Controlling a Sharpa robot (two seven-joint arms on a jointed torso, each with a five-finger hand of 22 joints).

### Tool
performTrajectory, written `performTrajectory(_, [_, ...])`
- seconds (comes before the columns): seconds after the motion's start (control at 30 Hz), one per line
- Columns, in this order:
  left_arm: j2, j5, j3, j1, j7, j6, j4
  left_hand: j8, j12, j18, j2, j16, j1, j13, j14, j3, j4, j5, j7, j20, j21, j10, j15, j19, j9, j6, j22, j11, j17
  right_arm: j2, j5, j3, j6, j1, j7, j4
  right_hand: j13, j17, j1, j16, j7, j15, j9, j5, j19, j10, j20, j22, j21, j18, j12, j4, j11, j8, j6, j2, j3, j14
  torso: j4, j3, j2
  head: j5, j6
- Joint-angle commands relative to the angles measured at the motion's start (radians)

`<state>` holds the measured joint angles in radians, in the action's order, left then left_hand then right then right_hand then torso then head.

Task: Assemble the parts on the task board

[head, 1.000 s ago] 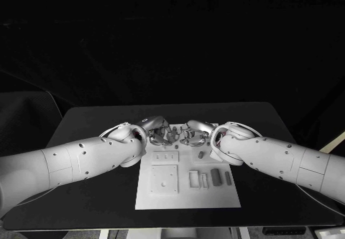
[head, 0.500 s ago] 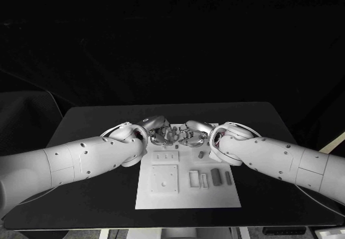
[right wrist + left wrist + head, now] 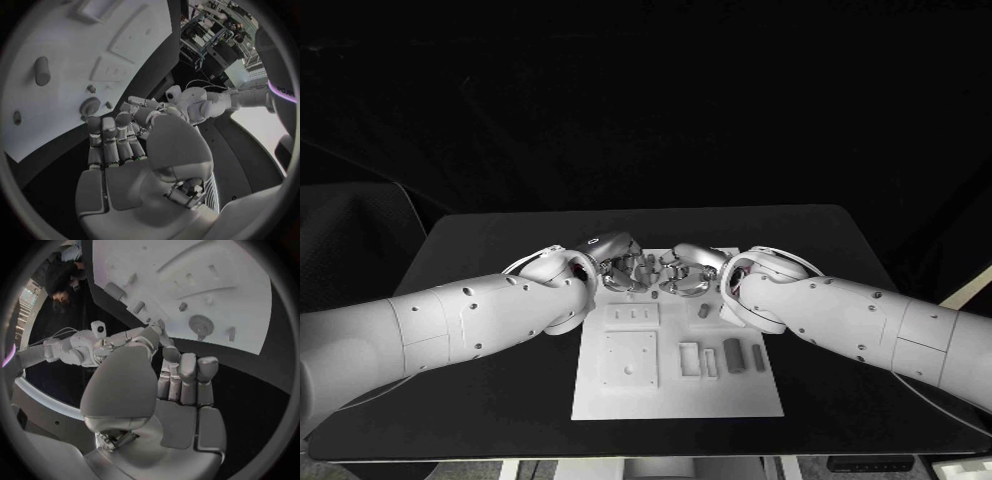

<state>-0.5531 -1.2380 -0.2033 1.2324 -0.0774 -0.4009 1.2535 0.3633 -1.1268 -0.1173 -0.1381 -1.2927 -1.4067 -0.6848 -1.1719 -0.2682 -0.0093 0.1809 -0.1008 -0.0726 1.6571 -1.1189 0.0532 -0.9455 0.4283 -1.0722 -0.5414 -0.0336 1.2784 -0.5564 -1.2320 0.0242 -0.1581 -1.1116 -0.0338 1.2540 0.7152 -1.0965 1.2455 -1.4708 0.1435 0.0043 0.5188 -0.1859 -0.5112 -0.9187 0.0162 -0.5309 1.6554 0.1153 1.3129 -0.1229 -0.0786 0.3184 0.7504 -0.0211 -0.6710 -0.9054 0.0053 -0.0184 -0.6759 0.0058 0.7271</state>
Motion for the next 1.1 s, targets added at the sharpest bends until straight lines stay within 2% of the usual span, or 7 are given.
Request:
performTrajectory(0.03, [0.003,-0.006,0.001,0.001,0.006,-0.008,0.003,0.005,0.005,-0.067,0.007,-0.004,0.0,0.002,0.002,-0.006,-0.002,0.006,-0.028,-0.007,0.023,0.005,0.005,-0.002,0.027,-0.068,0.001,0.002,-0.001,0.003,-0.015,0.001,0.017,0.002,-0.001,0.0,-0.001,0.001,-0.004,-0.006,0.006,0.002,0.001,0.0,-0.005,-0.005,0.001,0.001,0.051,0.005,0.006,0.0,0.0,0.003,0.001,0.004,-0.008,-0.006,0.0004,0.0005,0.0,-0.001,-0.001])
performTrajectory(0.33, [0.004,-0.003,0.001,0.001,0.006,-0.01,0.004,0.005,0.006,-0.067,0.007,-0.004,-0.001,0.002,0.002,-0.007,-0.002,0.006,-0.028,-0.007,0.023,0.005,0.005,-0.002,0.027,-0.068,0.001,0.002,-0.002,0.008,-0.019,0.002,0.018,0.003,0.002,-0.009,-0.001,0.001,-0.004,-0.006,0.007,0.002,0.001,0.0,-0.005,-0.005,0.001,0.001,0.051,0.005,0.006,0.0,0.0,0.003,0.002,0.005,-0.009,-0.006,0.0007,0.0015,0.0,0.0,-0.001])
performTrajectory(1.1, [0.008,-0.001,0.001,0.001,0.006,-0.008,0.005,0.004,0.007,-0.067,0.007,-0.004,-0.002,0.003,0.002,-0.009,-0.003,0.006,-0.028,-0.007,0.023,0.005,0.005,-0.002,0.027,-0.067,0.002,0.001,-0.002,0.018,-0.018,0.003,0.018,0.006,0.003,-0.024,-0.002,0.002,-0.006,-0.006,0.009,0.002,0.001,0.0,-0.005,-0.005,0.001,0.001,0.051,0.004,0.007,0.001,0.0,0.003,0.001,0.005,-0.012,-0.006,0.0002,0.0004,0.0,0.001,-0.001])
